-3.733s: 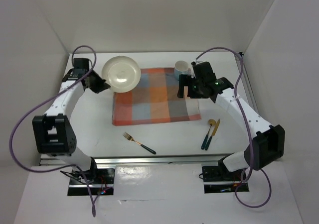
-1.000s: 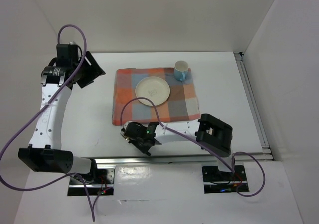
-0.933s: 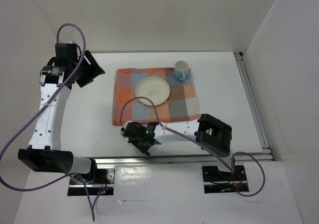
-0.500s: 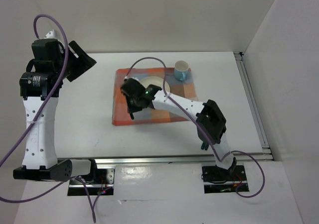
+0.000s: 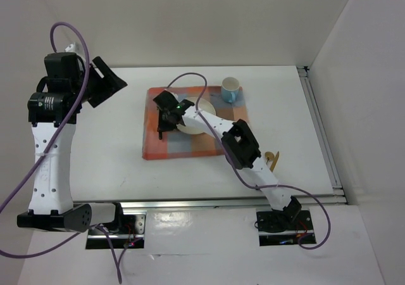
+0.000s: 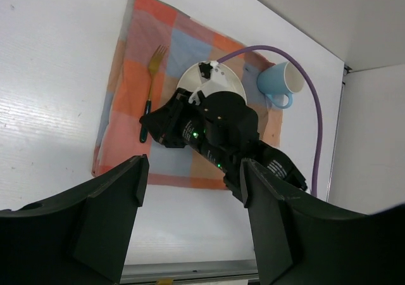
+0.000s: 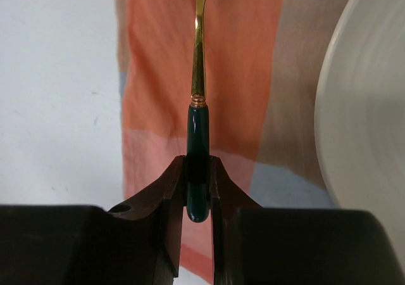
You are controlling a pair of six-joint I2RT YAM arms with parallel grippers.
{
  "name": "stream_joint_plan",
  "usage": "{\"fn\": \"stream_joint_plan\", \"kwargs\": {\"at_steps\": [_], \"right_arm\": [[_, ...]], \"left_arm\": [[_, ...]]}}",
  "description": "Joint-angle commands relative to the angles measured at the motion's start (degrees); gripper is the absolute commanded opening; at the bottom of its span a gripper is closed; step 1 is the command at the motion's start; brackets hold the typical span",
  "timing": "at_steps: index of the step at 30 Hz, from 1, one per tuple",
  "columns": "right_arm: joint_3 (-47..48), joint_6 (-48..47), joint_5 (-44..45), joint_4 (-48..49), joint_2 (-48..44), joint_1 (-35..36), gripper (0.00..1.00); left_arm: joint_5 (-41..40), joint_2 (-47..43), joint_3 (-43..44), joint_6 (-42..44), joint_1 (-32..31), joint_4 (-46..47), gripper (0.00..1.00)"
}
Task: Set the dinner table for one person
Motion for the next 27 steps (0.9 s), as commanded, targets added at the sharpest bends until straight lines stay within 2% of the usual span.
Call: {"fn": "stream_joint_plan", "kwargs": {"at_steps": [1, 4, 5, 6, 7, 10, 18, 23, 26, 27], "right_arm": [[2.7, 1.9, -1.2, 2.5, 0.5, -0.8, 0.0], [2.2, 3.1, -1.2, 3.3, 1.8, -0.8, 0.02], [2.2, 3.1, -1.8, 3.8, 1.8, -1.3, 0.08], [2.2, 3.1, -1.8, 3.8, 1.8, -1.3, 0.29], [2.2, 3.1, -1.8, 4.5, 1.8, -1.3, 0.38], [1.5, 3.6, -3.2, 5.2, 1.1, -1.3, 0.51], [-4.3, 1.5, -1.4, 6.7, -11.1, -0.3, 0.52], [-11.2, -1.6, 8.5, 1.0, -22.4, -0.3, 0.52], [-21.8, -1.6, 17.1, -5.3, -31.6, -2.2, 0.52], [-28.9, -0.5, 18.5, -7.2, -33.9, -3.1, 0.52]], "left_arm": [[1.3, -0.5, 0.0, 1.3, 0.3, 0.7, 0.76], [1.3, -0.5, 0.0, 1.3, 0.3, 0.2, 0.76], [1.3, -0.5, 0.0, 1.8, 0.3, 0.2, 0.76], [1.3, -0.5, -0.6, 1.8, 0.3, 0.2, 0.76], [1.3, -0.5, -0.6, 1.8, 0.3, 0.2, 0.76], [1.3, -1.1, -1.7, 2.3, 0.3, 0.2, 0.76], [1.8, -1.6, -4.1, 2.8, 0.3, 0.9, 0.76], [1.2, -1.6, -4.7, 4.7, 0.3, 1.4, 0.76], [0.2, 0.9, -4.7, 6.8, -3.8, 2.0, 0.74], [0.2, 2.1, -4.7, 6.8, -6.6, 2.0, 0.73]]}}
